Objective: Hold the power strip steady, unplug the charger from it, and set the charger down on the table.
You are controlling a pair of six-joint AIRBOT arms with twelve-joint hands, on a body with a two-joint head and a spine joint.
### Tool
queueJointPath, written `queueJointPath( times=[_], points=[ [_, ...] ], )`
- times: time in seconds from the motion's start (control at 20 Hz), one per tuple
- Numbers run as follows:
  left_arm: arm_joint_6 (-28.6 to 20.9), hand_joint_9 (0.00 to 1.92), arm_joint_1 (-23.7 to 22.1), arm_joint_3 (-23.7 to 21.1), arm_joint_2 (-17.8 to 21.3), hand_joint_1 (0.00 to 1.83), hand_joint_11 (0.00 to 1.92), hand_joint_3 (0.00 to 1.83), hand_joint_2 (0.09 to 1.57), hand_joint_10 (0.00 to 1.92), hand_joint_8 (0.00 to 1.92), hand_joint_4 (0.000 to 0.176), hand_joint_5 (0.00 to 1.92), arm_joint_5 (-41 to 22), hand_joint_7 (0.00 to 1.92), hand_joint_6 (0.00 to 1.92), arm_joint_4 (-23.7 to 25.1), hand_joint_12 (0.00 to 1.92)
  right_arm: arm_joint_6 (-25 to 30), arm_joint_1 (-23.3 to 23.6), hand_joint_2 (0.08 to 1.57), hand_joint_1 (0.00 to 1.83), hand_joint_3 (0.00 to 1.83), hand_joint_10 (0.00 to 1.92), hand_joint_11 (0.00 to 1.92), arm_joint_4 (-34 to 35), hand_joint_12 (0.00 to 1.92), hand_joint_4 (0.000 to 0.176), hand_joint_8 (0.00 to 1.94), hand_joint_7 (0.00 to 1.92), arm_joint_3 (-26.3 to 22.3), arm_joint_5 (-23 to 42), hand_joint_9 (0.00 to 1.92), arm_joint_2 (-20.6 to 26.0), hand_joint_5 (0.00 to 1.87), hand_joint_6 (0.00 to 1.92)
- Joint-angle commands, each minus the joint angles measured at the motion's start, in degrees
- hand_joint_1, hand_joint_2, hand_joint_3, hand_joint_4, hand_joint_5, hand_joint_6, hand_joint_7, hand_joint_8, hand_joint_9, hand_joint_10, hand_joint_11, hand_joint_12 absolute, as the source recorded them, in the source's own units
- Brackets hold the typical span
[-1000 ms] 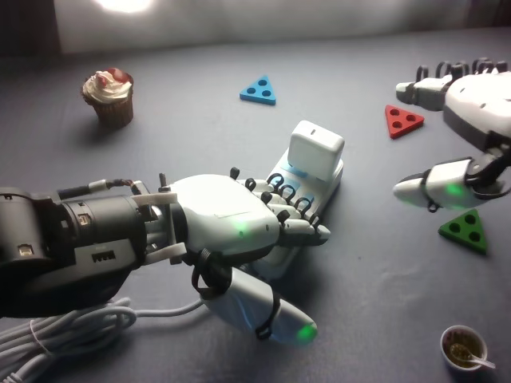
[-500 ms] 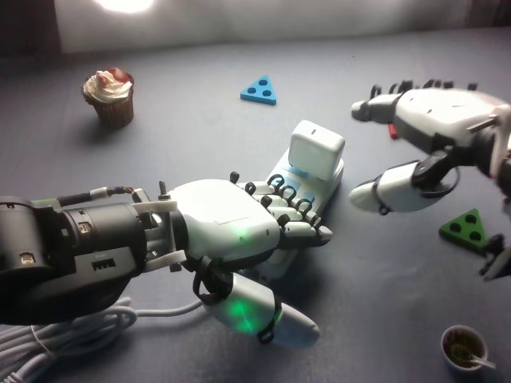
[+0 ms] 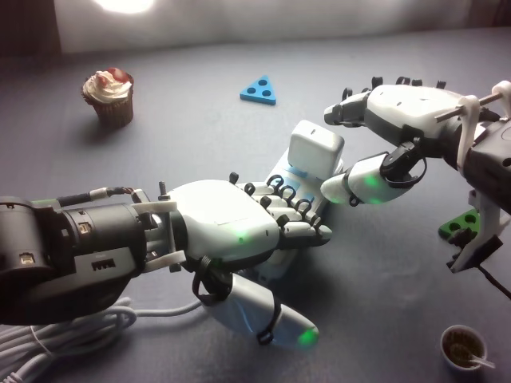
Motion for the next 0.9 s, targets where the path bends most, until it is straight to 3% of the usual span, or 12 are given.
queueJointPath(
  times=[0.0, 0.4, 0.5, 0.85],
  points=[
    [-0.32, 0.17, 0.09, -0.28, 0.07, 0.08, 0.07, 0.0, 1.03, 0.0, 0.01, 0.0, 0.16, -2.13, 0.19, 0.01, -0.33, 0.15, 0.25, 0.65, 1.0, 0.89, 0.01, 0.0, 0.18, -3.28, 0.58, 0.0, 0.0, 0.42, 0.23, 3.01, 0.41, 0.44, 0.39, 0.0],
    [-0.53, 0.17, 0.6, -0.71, 0.26, 0.05, 0.06, 0.0, 1.03, 0.0, 0.0, 0.0, 0.15, -1.25, 0.18, 0.0, -0.33, 0.14, 0.25, 0.92, 1.03, 0.88, 0.0, 0.0, 0.2, -3.65, 0.66, 0.0, 0.0, 0.53, 3.36, 2.52, 0.51, -2.69, 0.5, 0.0],
    [-0.77, 0.17, 0.61, -0.67, 0.25, 0.06, 0.07, 0.0, 1.03, 0.0, 0.0, 0.0, 0.16, -1.29, 0.19, 0.0, -0.33, 0.14, 0.24, 1.15, 1.02, 0.95, 0.0, 0.01, 0.27, -3.77, 0.8, 0.0, 0.0, 0.77, 3.83, 2.53, 0.73, -3.27, 0.71, 0.0],
    [-1.73, 0.18, 0.61, -0.54, 0.17, 0.07, 0.09, 0.0, 1.03, 0.01, 0.01, 0.0, 0.15, -1.73, 0.19, 0.0, -0.33, 0.14, 0.24, 1.24, 1.0, 1.07, 0.0, 0.02, 0.43, -4.32, 0.92, 0.0, 0.01, 1.03, 5.05, 2.52, 1.0, -4.55, 0.94, 0.01]
  ],
)
